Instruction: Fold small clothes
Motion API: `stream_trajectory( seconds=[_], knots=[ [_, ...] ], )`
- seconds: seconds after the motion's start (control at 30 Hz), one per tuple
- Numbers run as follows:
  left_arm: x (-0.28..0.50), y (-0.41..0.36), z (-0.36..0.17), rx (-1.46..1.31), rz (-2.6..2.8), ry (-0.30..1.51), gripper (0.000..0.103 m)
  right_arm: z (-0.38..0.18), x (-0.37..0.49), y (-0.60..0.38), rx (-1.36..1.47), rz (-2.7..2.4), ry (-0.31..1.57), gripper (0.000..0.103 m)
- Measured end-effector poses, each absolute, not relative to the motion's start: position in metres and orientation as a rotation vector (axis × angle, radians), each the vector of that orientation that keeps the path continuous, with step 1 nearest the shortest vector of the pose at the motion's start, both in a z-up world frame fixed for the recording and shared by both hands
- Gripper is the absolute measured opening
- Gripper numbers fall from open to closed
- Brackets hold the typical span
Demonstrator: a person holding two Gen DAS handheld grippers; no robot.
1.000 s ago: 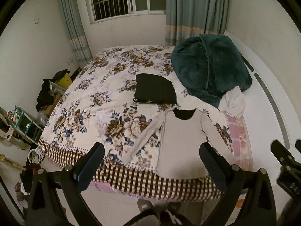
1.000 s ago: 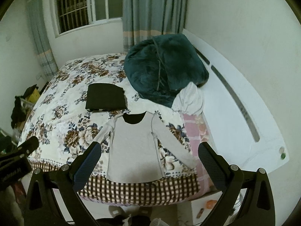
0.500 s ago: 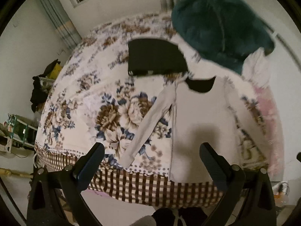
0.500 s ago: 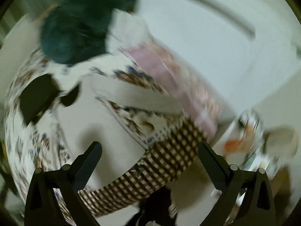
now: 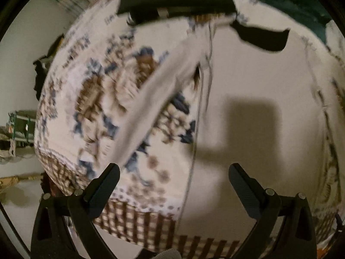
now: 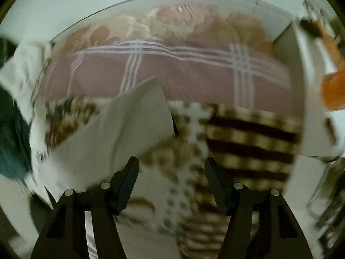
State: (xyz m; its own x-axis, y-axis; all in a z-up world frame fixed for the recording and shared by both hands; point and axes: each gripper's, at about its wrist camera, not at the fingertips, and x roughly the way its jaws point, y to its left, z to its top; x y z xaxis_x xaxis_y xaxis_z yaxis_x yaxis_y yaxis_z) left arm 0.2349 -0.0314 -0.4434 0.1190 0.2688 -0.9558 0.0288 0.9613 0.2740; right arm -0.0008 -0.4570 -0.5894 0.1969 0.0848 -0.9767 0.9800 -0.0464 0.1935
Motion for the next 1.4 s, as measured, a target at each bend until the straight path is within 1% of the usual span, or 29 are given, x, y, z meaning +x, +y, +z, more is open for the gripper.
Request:
stream_trajectory(
  seconds=[0.1, 0.13, 0.17, 0.2, 0.23, 0.27, 0.43, 0.6, 0.67, 0.77, 0.87, 0.93, 1.03, 1.13, 1.27, 1.4],
  knots=[
    [0.247, -0.039, -0.473, 0.234, 0.191, 1.469, 0.103, -0.613, 0.01, -0.468, 1.414, -1.033, 1.032, 0.065],
    [0.25, -0.039, -0.481, 0.232, 0.193, 1.472, 0.103, -0.615, 0.016, -0.469, 1.397, -1.043, 1.004, 0.062],
    [0.254, -0.041, -0.487, 0.228, 0.191, 1.474, 0.103, -0.614, 0.021, -0.469, 1.36, -1.073, 0.966, 0.042],
    [0.258, -0.041, -0.493, 0.223, 0.189, 1.472, 0.103, -0.612, 0.026, -0.47, 1.324, -1.101, 0.951, 0.029],
    [0.262, -0.041, -0.497, 0.22, 0.188, 1.47, 0.103, -0.607, 0.034, -0.47, 1.278, -1.138, 0.944, 0.009],
    [0.265, -0.041, -0.502, 0.216, 0.185, 1.467, 0.103, -0.6, 0.04, -0.468, 1.234, -1.171, 0.926, 0.007],
    [0.279, -0.03, -0.505, 0.179, 0.179, 1.43, 0.103, -0.554, 0.075, -0.454, 0.988, -1.199, 0.884, 0.006],
    [0.286, 0.0, -0.493, 0.131, 0.202, 1.387, 0.103, -0.495, 0.149, -0.402, 0.673, -0.995, 0.923, 0.005],
    [0.286, 0.018, -0.487, 0.113, 0.225, 1.37, 0.103, -0.479, 0.19, -0.365, 0.566, -0.868, 0.953, 0.005],
    [0.285, 0.045, -0.485, 0.09, 0.266, 1.361, 0.103, -0.466, 0.257, -0.283, 0.399, -0.619, 1.008, 0.005],
    [0.281, 0.077, -0.485, 0.053, 0.317, 1.368, 0.103, -0.474, 0.3, -0.182, 0.21, -0.359, 1.081, 0.005],
    [0.276, 0.096, -0.486, 0.036, 0.349, 1.373, 0.103, -0.488, 0.31, -0.113, 0.052, -0.199, 1.122, 0.005],
    [0.267, 0.123, -0.487, 0.012, 0.391, 1.383, 0.103, -0.52, 0.297, -0.024, -0.155, 0.007, 1.189, 0.005],
    [0.256, 0.146, -0.487, 0.007, 0.422, 1.386, 0.103, -0.55, 0.26, 0.031, -0.29, 0.144, 1.282, 0.005],
    [0.238, 0.17, -0.492, 0.02, 0.451, 1.389, 0.103, -0.577, 0.2, 0.065, -0.44, 0.276, 1.366, 0.005],
    [0.221, 0.184, -0.5, 0.024, 0.465, 1.415, 0.103, -0.589, 0.15, 0.08, -0.54, 0.361, 1.408, 0.005]
  ],
)
